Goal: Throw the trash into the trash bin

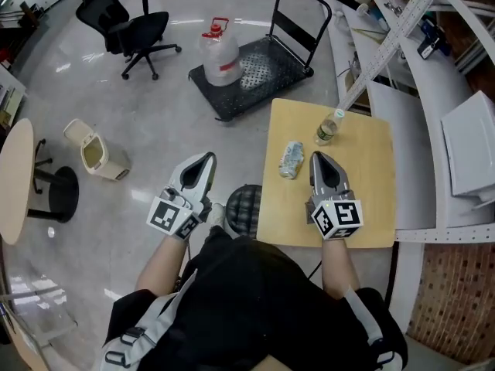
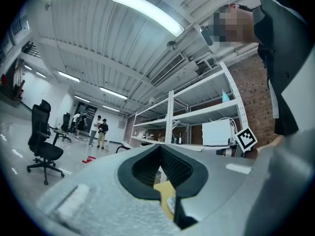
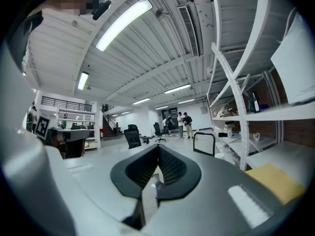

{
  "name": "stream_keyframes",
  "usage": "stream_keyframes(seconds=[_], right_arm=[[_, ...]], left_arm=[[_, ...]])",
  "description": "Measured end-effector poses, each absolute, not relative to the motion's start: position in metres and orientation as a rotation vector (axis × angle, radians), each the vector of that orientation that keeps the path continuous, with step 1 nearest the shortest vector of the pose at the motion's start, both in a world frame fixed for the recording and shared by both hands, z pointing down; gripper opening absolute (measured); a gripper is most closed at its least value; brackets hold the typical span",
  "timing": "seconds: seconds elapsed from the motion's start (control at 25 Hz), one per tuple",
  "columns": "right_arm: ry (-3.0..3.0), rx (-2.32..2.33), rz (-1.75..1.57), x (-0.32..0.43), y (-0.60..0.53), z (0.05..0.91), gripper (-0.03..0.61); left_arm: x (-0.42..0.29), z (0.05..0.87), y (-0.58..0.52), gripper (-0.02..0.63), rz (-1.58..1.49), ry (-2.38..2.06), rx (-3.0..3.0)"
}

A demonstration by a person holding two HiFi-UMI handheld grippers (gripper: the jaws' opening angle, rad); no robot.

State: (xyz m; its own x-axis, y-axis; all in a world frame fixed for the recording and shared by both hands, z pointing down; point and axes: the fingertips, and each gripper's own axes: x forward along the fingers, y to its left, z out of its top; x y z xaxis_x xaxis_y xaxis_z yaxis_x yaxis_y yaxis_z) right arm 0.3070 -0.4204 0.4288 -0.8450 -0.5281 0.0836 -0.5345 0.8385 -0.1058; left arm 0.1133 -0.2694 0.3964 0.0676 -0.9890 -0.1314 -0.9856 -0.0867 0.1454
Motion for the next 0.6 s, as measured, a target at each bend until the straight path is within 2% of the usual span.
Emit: stream_keyframes(seconds=[0.32,0.6], right_arm=[[-2.888,1.197,0.195,0.296,-0.456,0.415,0.006],[-2.732,1.403,0.213,0.301,-0.456,0.442,0.006]], left_arm=[[0.069,0.389,-0.346,0.000,-0.303,-1.901,2.470],[0.074,0.414,-0.392,0.000,-0.291,-1.641,2.561]])
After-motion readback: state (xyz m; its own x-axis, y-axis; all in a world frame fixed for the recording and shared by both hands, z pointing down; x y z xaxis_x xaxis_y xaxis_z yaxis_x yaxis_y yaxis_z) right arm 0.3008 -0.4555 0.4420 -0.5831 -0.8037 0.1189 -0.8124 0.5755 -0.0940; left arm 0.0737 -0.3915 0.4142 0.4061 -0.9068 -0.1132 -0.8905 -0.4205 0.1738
